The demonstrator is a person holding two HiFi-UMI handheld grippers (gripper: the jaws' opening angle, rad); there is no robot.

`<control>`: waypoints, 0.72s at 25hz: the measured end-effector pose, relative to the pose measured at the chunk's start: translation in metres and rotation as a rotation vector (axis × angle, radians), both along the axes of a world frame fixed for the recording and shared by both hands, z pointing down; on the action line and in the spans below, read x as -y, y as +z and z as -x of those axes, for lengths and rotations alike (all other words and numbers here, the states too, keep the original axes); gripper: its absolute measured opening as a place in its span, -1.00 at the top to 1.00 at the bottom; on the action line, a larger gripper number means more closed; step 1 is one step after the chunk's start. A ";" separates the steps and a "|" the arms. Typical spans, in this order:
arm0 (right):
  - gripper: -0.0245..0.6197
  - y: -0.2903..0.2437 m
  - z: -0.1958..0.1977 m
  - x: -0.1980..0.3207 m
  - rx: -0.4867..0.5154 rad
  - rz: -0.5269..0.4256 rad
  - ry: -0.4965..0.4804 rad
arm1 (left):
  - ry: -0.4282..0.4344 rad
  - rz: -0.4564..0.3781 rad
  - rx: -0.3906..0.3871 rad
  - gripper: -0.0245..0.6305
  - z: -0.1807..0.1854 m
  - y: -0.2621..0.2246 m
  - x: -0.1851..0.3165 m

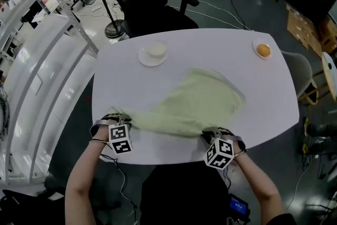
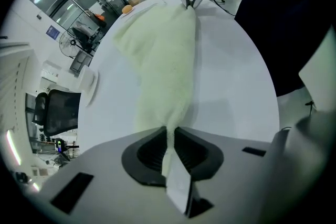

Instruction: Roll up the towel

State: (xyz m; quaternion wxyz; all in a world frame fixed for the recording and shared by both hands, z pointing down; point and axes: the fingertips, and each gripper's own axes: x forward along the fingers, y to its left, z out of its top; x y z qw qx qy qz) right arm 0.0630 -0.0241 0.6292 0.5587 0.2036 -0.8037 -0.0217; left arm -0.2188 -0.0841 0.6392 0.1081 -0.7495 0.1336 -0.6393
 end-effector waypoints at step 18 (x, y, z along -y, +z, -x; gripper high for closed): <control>0.83 -0.034 0.005 -0.016 0.002 -0.055 -0.060 | 0.067 -0.044 0.051 0.79 0.011 -0.030 -0.021</control>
